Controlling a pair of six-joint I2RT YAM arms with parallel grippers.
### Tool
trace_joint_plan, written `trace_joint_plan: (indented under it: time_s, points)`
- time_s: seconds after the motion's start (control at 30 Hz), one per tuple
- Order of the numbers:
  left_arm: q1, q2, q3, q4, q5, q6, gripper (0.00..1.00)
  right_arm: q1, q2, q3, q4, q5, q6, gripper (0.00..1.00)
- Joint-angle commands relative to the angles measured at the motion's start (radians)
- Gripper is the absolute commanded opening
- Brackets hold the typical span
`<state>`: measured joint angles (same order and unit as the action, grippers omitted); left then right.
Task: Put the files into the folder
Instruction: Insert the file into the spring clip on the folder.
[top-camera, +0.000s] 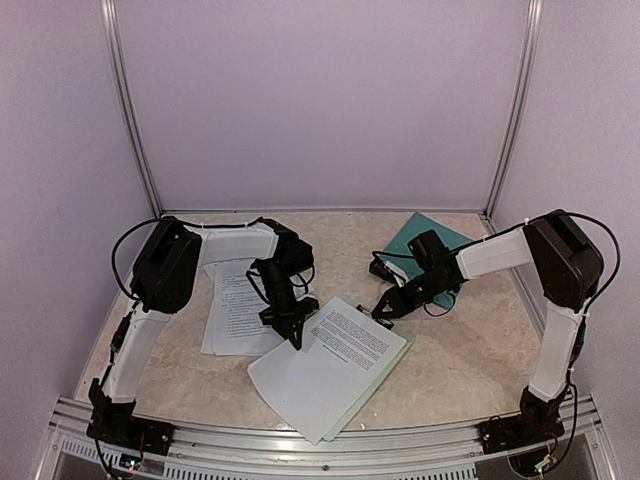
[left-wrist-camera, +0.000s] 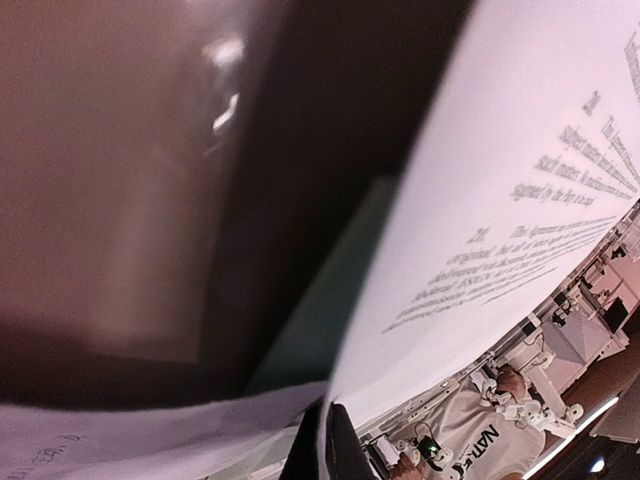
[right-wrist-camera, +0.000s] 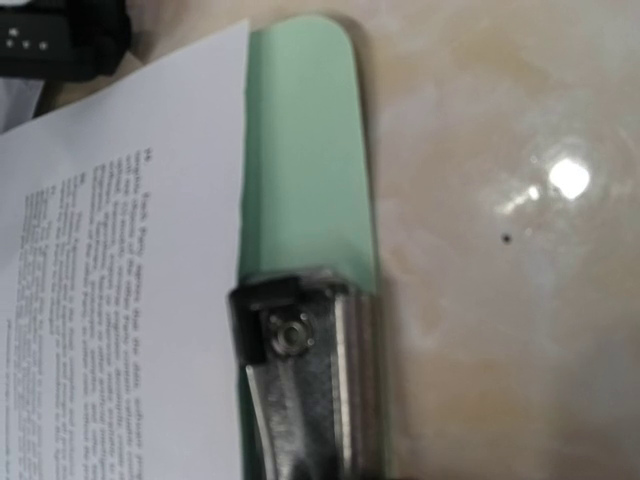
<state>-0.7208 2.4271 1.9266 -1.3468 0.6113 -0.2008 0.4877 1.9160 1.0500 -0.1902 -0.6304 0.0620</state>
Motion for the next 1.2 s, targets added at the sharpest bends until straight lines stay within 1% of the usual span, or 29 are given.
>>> trace_joint_plan:
  time_s: [0.0,0.53,0.83,1.03,1.17]
  points:
    - [-0.005,0.029,-0.027,-0.169,-0.079,-0.016,0.00,-0.006,0.025,0.007,0.007,-0.048,0.021,0.00]
    - [0.002,0.044,0.038,-0.187,-0.103,-0.016,0.00,0.007,0.017,-0.003,0.001,0.000,0.019,0.00]
    - [0.008,0.008,0.068,-0.186,-0.049,-0.010,0.00,0.013,0.018,0.000,-0.006,0.016,0.015,0.00]
    - [0.000,0.025,0.120,-0.200,-0.047,-0.012,0.00,0.017,0.015,0.003,-0.009,0.024,0.013,0.00]
    - [-0.002,0.035,0.121,-0.202,-0.046,-0.011,0.00,0.018,0.013,0.002,-0.011,0.026,0.012,0.00]
